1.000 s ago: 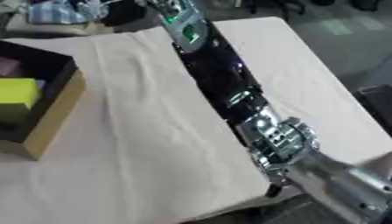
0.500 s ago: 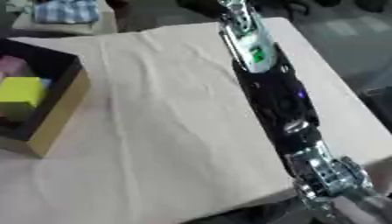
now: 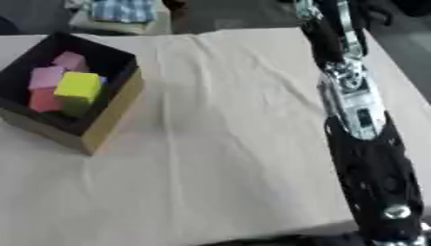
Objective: Pick up objects on the table and place them in the box.
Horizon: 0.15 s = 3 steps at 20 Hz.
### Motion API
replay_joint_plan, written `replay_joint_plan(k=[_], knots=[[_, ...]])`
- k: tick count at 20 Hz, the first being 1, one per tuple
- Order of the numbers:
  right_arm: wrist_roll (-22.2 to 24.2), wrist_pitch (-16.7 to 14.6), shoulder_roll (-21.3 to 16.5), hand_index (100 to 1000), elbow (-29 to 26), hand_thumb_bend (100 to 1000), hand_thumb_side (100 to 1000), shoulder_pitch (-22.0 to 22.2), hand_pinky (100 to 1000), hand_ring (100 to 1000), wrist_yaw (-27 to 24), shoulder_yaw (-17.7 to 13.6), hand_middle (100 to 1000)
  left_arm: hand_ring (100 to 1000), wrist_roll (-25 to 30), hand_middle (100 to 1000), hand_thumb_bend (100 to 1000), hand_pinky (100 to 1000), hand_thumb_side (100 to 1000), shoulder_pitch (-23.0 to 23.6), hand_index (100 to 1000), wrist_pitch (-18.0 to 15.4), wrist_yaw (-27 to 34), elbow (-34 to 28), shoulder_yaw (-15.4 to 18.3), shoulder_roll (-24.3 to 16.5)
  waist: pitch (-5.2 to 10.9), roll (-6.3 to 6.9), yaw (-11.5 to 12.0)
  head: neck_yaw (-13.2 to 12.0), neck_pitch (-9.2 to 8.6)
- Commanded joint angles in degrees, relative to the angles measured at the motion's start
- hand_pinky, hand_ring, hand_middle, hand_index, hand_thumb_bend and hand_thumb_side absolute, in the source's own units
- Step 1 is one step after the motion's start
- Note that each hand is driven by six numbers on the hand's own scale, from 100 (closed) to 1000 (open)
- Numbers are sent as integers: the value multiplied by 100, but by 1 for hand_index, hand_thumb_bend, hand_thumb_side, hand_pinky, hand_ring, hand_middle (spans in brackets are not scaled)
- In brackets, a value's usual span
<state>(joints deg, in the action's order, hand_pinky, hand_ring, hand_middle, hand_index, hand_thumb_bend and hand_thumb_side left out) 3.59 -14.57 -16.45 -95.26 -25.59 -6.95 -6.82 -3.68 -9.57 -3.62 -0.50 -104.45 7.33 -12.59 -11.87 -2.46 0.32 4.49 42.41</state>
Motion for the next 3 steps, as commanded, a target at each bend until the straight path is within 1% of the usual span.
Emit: replay_joint_plan(k=[1, 3], knots=[[-20, 7, 47, 904, -224, 100, 590, 171, 723, 662, 34, -68, 713, 708, -37, 664, 100, 845, 704, -35, 869, -16, -27, -43, 45, -151, 178, -3, -16, -229, 81], [18, 5, 161, 900, -283, 100, 606, 389, 723, 668, 46, -80, 711, 711, -47, 666, 100, 846, 704, -37, 868, -19, -28, -27, 49, -151, 176, 12, -36, -305, 110]])
